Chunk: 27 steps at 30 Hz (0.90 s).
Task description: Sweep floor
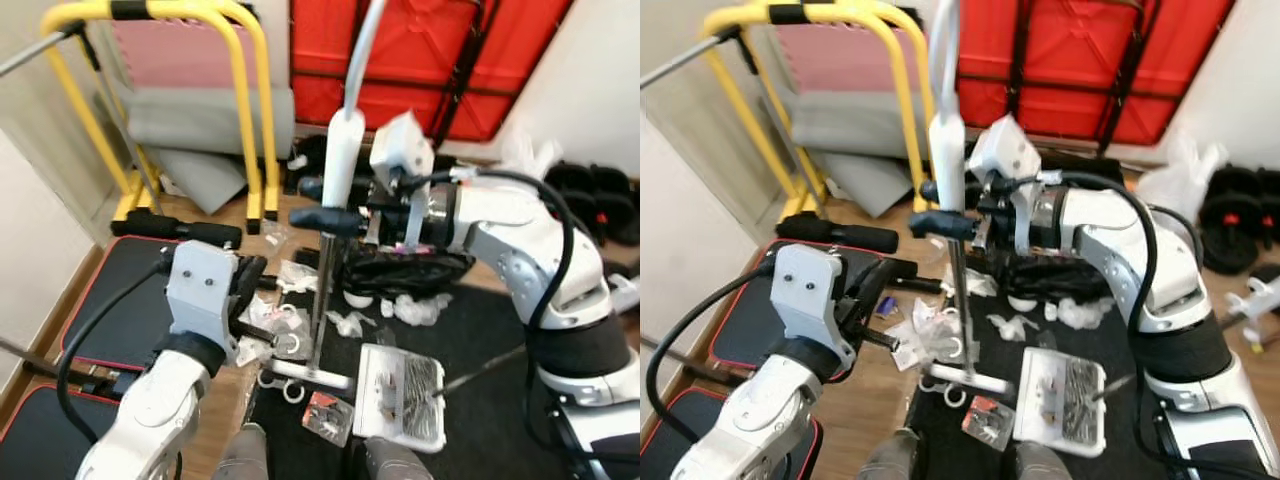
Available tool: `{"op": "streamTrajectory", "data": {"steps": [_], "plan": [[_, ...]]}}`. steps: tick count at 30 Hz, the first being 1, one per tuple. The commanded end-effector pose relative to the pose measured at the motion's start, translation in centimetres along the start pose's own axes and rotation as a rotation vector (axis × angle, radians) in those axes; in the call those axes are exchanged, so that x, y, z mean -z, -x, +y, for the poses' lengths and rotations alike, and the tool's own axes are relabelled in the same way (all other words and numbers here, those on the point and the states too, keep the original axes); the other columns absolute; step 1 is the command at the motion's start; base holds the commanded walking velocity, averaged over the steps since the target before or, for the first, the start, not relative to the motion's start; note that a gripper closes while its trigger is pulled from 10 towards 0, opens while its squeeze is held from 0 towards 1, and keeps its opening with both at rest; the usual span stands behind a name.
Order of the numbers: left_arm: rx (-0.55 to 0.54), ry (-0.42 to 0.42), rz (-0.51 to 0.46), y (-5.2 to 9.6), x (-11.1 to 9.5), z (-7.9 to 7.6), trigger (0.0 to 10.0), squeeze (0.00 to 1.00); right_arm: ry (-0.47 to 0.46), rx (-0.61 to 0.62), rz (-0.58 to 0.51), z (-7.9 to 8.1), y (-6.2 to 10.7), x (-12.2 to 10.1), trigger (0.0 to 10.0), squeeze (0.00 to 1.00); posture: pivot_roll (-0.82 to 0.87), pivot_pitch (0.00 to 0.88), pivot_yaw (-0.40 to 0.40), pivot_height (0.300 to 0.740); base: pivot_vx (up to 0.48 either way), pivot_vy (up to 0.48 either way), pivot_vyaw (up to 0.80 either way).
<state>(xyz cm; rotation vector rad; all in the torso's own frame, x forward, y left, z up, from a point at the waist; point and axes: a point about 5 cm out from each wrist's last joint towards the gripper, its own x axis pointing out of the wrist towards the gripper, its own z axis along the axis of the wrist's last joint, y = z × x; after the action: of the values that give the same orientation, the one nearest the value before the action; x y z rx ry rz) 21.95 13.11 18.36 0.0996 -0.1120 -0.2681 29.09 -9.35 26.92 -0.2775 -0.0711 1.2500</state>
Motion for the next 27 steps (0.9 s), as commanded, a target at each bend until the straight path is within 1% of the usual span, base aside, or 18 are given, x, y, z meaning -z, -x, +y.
{"op": "streamTrajectory", "data": {"steps": [1, 2, 3, 6, 11, 14, 22, 24, 26, 27], "plan": [[-0.005, -0.007, 0.007, -0.1, 0.4, 0.1, 10.0, 0.0, 0.034, -0.005, -0.029, 0.4, -0.2, -0.3, 10.0, 0.0, -0.07, 0.021, -0.054, 0.74, 0.0, 0.0, 0.79], [-0.004, -0.011, 0.014, -0.1, 0.6, 0.1, 10.0, 0.0, 0.025, 0.0, -0.02, 0.6, -0.3, 0.2, 10.0, 0.0, -0.07, 0.017, -0.05, 0.74, 0.0, 0.0, 0.79], [-0.004, -0.011, 0.014, -0.1, 0.6, 0.1, 10.0, 0.0, 0.025, 0.0, -0.02, 0.6, -0.3, 0.2, 10.0, 0.0, -0.07, 0.017, -0.05, 0.74, 0.0, 0.0, 0.79], [-0.003, -0.015, 0.03, -0.2, 1.1, 0.1, 10.0, 0.0, -0.009, 0.014, 0.002, 1.3, -0.5, 1.5, 10.0, 0.0, -0.07, 0.011, -0.052, 0.74, 0.0, 0.0, 0.79], [-0.009, -0.003, 0.041, -0.1, 1.4, 0.1, 10.0, 0.0, -0.039, 0.011, 0.001, 1.6, -0.6, 2.0, 10.0, 0.0, -0.08, 0.013, -0.047, 0.74, 0.0, 0.0, 0.79], [-0.002, 0.01, 0.058, 0.1, 2.0, -0.2, 10.0, 0.0, -0.064, -0.007, 0.011, 2.2, -0.6, 2.8, 10.0, 0.0, -0.08, 0.0, -0.042, 0.74, 0.0, 0.0, 0.79], [0.004, 0.006, 0.06, -0.2, 2.3, -0.1, 10.0, 0.0, -0.066, 0.004, 0.014, 2.1, -0.9, 3.2, 10.0, 0.0, -0.08, 0.0, -0.039, 0.74, 0.0, 0.0, 0.79], [0.007, 0.003, 0.062, -0.2, 2.5, -0.1, 10.0, 0.0, -0.068, 0.069, 0.025, 1.5, -1.1, 3.5, 10.0, 0.0, -0.07, 0.0, -0.041, 0.74, 0.0, 0.0, 0.79], [0.007, 0.003, 0.062, -0.2, 2.5, -0.1, 10.0, 0.0, -0.068, 0.069, 0.025, 1.5, -1.1, 3.5, 10.0, 0.0, -0.07, 0.0, -0.041, 0.74, 0.0, 0.0, 0.79], [0.007, 0.003, 0.065, -0.2, 2.5, -0.2, 10.0, 0.0, -0.071, 0.11, 0.035, 1.1, -1.1, 3.8, 10.0, 0.0, -0.06, 0.0, -0.044, 0.74, 0.0, 0.0, 0.79]]}}
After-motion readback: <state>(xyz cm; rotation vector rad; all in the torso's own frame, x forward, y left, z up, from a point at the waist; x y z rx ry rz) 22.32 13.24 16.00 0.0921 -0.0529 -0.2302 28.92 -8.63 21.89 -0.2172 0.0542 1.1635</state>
